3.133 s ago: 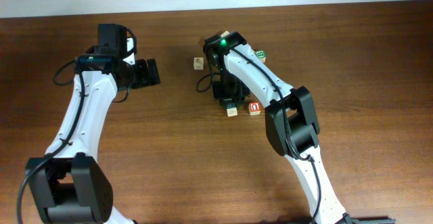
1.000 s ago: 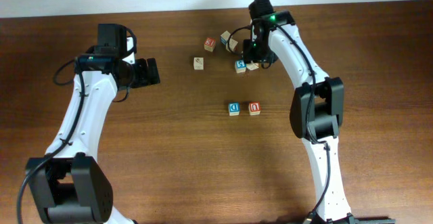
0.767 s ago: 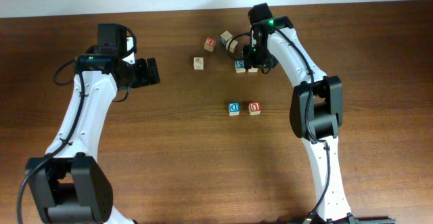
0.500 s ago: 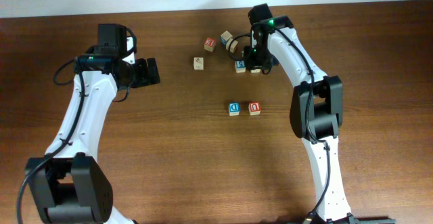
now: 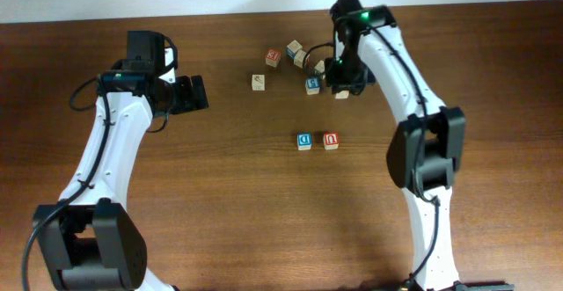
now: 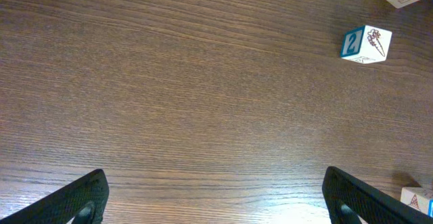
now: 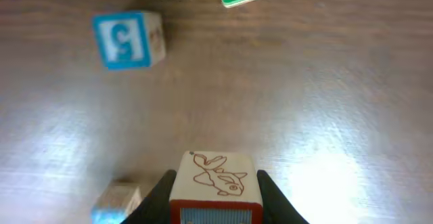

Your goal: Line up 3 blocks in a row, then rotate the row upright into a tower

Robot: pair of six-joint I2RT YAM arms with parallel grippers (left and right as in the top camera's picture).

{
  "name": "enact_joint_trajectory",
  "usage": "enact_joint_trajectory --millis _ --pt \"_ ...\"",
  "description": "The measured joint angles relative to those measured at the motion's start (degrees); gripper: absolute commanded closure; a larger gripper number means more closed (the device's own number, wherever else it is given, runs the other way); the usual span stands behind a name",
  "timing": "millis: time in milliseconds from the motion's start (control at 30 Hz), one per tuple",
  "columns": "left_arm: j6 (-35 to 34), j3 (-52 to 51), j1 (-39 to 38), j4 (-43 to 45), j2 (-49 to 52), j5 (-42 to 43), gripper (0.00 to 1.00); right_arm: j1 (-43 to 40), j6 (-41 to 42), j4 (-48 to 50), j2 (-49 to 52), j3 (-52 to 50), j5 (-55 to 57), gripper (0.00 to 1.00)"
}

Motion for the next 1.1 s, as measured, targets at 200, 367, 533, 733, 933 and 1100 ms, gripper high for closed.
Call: enact_joint_trajectory --millis 200,367,533,733,933,1100 --pt "0.0 0.0 0.0 0.0 0.0 0.0 0.01 0.0 0.0 -6.7 -6.8 0.0 0.0 0.92" --pt "0.0 0.0 0.0 0.0 0.0 0.0 0.01 0.0 0.0 -12.4 -10.8 0.0 1.8 0.92" --pt "0.0 0.0 0.0 0.0 0.0 0.0 0.01 0.0 0.0 -13.5 -12.1 -0.8 3.8 0.92" --pt "0.0 0.0 0.0 0.0 0.0 0.0 0.01 0.0 0.3 -4.4 -12.3 -12.3 4.1 0.92" --pt "0.0 0.0 0.0 0.0 0.0 0.0 0.01 0.0 1.4 6.3 -12.3 -24.7 3.6 0.92" --pt "0.0 0.0 0.0 0.0 0.0 0.0 0.01 0.0 1.5 11.9 -12.3 -31.1 3.0 0.92"
